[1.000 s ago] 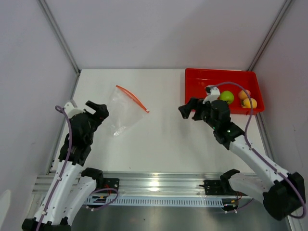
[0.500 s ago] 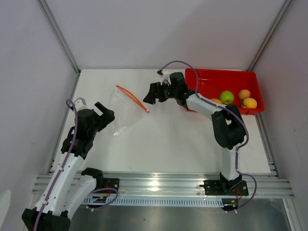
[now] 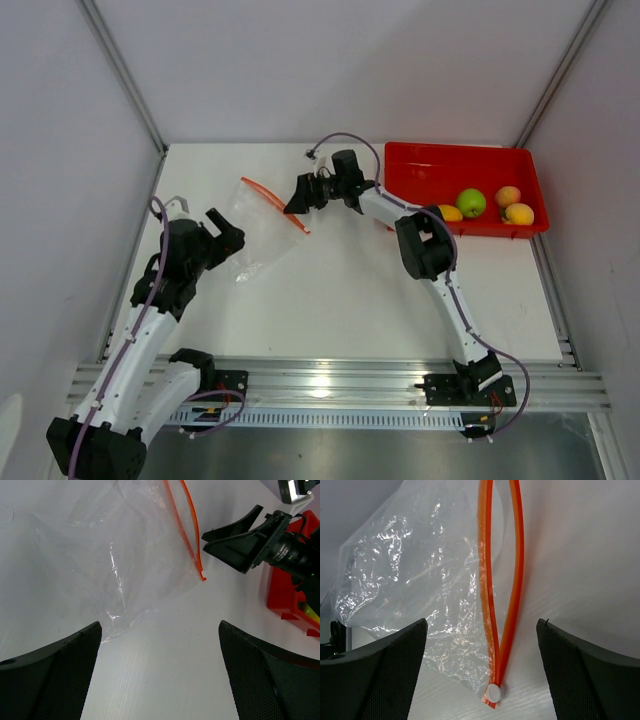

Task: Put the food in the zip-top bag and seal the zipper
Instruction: Pick up the zipper food storage bag at the center of the board.

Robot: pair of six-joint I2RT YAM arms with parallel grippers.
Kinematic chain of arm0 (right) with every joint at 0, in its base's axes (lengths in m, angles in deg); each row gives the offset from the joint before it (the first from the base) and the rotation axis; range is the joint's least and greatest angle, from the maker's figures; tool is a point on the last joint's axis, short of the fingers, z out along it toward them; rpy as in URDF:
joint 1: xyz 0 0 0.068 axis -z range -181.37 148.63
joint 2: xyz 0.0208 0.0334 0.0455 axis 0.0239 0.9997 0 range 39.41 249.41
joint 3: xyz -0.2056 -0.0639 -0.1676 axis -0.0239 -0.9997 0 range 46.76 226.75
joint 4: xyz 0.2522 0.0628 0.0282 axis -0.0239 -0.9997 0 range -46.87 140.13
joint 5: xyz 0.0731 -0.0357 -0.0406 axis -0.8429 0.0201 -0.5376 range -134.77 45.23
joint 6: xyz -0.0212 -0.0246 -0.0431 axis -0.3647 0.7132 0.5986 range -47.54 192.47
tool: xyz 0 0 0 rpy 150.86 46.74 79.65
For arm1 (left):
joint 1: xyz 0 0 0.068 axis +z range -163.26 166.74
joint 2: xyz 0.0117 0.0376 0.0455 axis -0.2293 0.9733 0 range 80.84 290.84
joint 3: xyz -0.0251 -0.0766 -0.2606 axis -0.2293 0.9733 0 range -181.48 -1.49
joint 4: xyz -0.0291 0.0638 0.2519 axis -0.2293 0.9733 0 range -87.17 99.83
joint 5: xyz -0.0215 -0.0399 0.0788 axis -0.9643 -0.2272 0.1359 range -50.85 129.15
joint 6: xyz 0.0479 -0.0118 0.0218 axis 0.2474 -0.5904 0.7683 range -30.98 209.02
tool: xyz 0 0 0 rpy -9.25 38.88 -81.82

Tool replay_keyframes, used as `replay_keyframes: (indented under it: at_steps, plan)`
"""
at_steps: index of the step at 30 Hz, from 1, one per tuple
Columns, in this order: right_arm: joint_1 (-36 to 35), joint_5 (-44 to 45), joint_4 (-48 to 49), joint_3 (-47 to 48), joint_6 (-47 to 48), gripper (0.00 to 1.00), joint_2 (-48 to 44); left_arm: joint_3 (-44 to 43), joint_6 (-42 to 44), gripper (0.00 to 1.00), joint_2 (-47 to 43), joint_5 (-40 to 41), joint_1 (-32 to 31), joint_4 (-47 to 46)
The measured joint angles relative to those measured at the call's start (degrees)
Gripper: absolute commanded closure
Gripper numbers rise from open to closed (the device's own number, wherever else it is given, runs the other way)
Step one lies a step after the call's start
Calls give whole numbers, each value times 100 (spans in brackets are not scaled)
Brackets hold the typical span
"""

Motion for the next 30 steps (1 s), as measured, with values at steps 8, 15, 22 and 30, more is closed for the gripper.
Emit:
replay_keyframes:
  at_steps: [8,15,22,30]
  plan:
    - [-66,-542,214,273,-339,19,470,0,149,0,-24,-205,0,-83]
    - [-348,-905,503,254,-584,43,551,0,192,1,-138,-260,0,-138]
    - [-503,-970,1058,-254,-868,78,496,-125,186,2,258,-343,0,57]
    - [-511,-925,1281,-951,-1290,100,131,-426,55,5,275,-411,0,483]
